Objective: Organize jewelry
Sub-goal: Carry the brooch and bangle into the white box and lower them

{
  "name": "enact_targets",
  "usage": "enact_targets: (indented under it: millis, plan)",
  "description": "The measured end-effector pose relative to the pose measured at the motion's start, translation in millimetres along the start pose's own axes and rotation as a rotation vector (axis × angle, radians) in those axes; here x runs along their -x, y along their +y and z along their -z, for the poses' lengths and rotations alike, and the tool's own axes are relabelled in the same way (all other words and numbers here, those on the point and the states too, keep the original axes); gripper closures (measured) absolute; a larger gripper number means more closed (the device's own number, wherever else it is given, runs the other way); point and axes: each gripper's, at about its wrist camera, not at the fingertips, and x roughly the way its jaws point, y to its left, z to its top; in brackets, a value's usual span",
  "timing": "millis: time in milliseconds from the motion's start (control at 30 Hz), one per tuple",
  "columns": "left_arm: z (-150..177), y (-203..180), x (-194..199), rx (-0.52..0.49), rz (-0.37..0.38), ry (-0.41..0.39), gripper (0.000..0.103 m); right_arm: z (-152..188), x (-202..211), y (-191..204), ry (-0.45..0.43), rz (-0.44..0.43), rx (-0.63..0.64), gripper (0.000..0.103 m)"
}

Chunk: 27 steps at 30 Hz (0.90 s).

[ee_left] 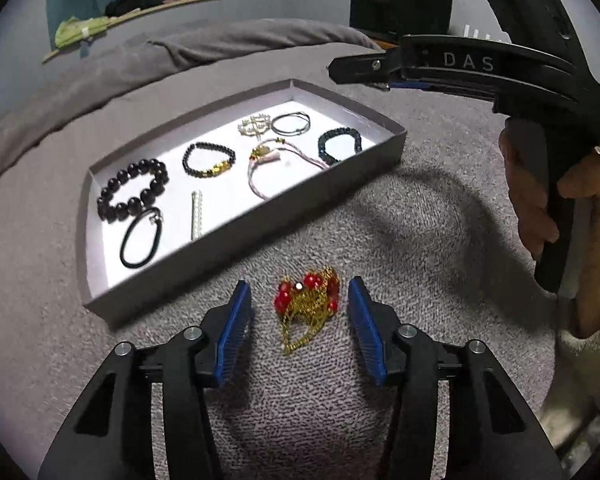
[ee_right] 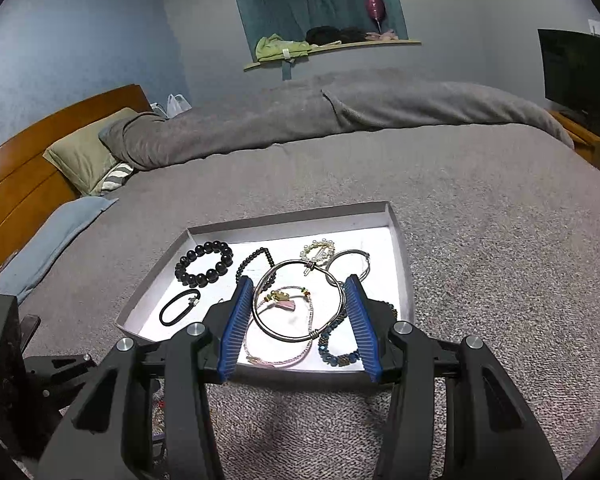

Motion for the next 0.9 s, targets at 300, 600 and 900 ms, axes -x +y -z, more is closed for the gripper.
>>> enact_targets:
  millis: [300,600,900]
  plan:
    - [1.5,2.0,-0.4,0.006,-0.025,0.002,0.077,-1.5,7.9,-1.6,-0.016,-0.007,-0.002,0.055]
    - [-50.4,22.2,41.0,0.111,-0.05,-0.206,0.081,0.6,-4.8,4.8,-0.003,-0.02,-0.004,0.055]
    - [-79.3,55.4,4.5,0.229,-0.082,-0.219,0.082,12.3,-43.2,21.6,0.059,-0.017,0.062,0.055]
